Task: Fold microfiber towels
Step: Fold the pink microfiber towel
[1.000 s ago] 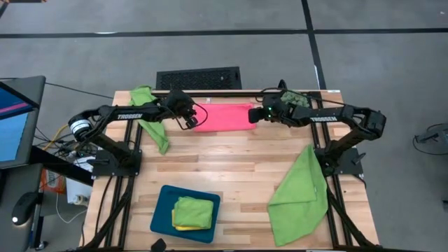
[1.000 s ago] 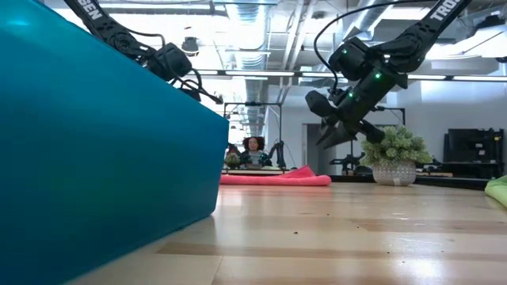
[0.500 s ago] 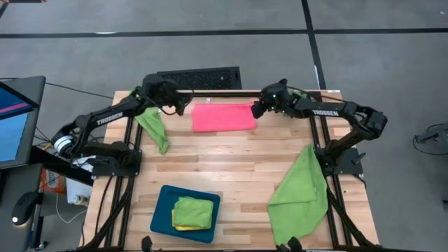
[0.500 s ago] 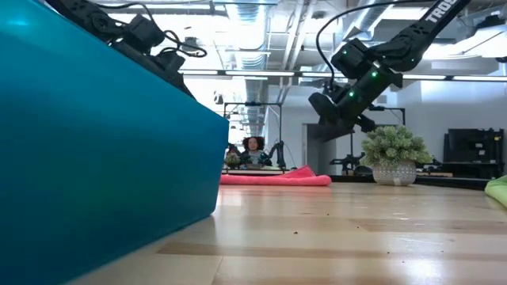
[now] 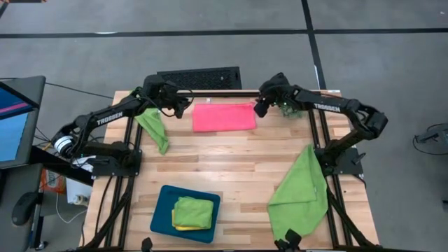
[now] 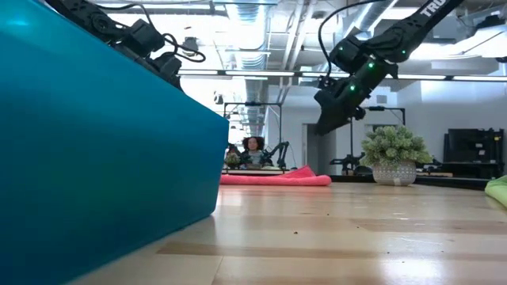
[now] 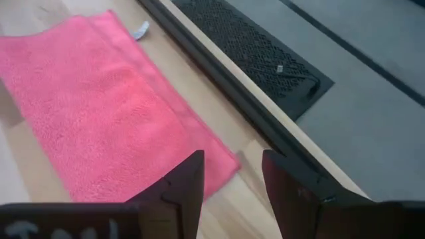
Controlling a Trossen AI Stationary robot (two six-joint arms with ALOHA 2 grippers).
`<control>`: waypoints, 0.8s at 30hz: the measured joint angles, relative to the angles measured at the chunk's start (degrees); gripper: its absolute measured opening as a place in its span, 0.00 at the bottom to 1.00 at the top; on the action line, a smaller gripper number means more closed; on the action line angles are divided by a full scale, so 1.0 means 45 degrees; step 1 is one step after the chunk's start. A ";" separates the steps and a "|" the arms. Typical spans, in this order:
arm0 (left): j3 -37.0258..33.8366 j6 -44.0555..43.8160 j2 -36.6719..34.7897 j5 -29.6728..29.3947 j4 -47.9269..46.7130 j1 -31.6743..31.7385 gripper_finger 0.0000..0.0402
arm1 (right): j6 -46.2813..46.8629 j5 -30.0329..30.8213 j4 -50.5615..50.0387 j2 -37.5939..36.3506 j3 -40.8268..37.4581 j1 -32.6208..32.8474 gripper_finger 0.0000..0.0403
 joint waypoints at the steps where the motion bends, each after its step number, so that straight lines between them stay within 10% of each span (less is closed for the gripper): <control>1: 0.0000 0.0000 0.0000 0.0004 -0.0005 0.0000 0.27 | -0.0041 -0.0246 -0.0038 0.0002 0.0000 -0.0177 0.44; 24: 0.0000 0.0221 0.0005 -0.0113 -0.0277 -0.0004 0.27 | -0.1498 -0.1655 -0.2627 0.4891 0.3624 -0.0122 0.43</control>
